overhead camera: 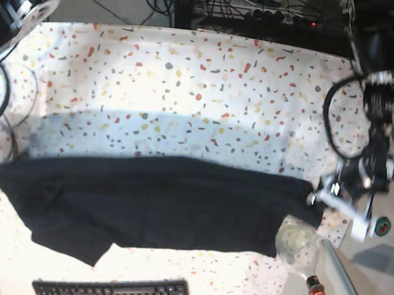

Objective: Layout the t-shirt on the table in an organized manner, then fold the t-shirt properly
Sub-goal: 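Lift the folded edge with both grippers and carry it toward the hem, then lay the lifted edge down and drag it back across the shirt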

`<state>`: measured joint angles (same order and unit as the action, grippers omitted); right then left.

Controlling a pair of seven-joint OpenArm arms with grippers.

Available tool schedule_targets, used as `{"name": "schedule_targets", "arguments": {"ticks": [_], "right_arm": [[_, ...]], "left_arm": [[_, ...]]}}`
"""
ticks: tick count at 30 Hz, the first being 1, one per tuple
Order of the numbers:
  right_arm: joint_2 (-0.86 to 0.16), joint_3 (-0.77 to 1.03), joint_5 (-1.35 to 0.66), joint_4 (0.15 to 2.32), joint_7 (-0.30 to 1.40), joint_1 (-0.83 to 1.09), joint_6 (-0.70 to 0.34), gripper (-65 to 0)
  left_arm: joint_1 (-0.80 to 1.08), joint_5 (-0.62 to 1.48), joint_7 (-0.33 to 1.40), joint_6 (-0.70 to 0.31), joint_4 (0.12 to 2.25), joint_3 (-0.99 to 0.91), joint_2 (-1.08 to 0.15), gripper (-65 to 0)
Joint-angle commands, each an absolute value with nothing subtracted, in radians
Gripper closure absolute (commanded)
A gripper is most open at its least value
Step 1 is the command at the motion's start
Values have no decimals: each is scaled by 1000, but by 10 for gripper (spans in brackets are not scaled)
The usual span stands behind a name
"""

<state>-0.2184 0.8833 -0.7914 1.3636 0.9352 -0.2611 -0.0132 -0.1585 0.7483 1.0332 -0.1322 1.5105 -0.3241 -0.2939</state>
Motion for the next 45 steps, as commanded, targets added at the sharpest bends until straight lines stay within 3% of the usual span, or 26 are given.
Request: {"name": "schedule_targets", "arguments": {"ticks": [1, 7, 11, 18, 22, 25, 29, 32, 34, 38, 45], "right_arm": [[-271, 885, -794, 1334, 915, -323, 1, 0], [-493, 613, -792, 972, 789, -664, 12, 0], [-596, 364, -794, 791, 665, -906, 8, 0], [-700, 266, -799, 869, 771, -1112, 5, 0], [-757, 282, -802, 1013, 843, -974, 5, 0], [-760, 433, -802, 1125, 880, -748, 5, 0], [-656, 684, -802, 1241, 926, -446, 1, 0], [-570, 800, -802, 1274, 923, -248, -74, 0], [-515, 829, -796, 1273, 901, -148, -128, 0], [-447, 831, -796, 1273, 811, 25, -136, 0], [-407, 834, -796, 1273, 742, 168, -136, 0]], "left_arm": [[-229, 766, 1004, -117, 1506, -303, -312, 0], [-638, 766, 1001, -19, 1257, -65, -297, 0], [-888, 769, 998, -10, 1087, -10, -225, 0], [-1040, 777, 1029, -10, 1164, -12, -176, 0], [-883, 777, 1066, -10, 1245, -124, -177, 0], [-684, 779, 1072, -10, 1360, -197, -176, 0], [-381, 805, 1081, -10, 1521, -220, -173, 0], [-162, 829, 1069, -10, 1586, -222, -173, 0], [-39, 828, 1015, -12, 1596, -222, -174, 0], [134, 829, 920, -15, 1598, -222, -197, 0], [271, 829, 892, -15, 1636, -289, -237, 0]]}}
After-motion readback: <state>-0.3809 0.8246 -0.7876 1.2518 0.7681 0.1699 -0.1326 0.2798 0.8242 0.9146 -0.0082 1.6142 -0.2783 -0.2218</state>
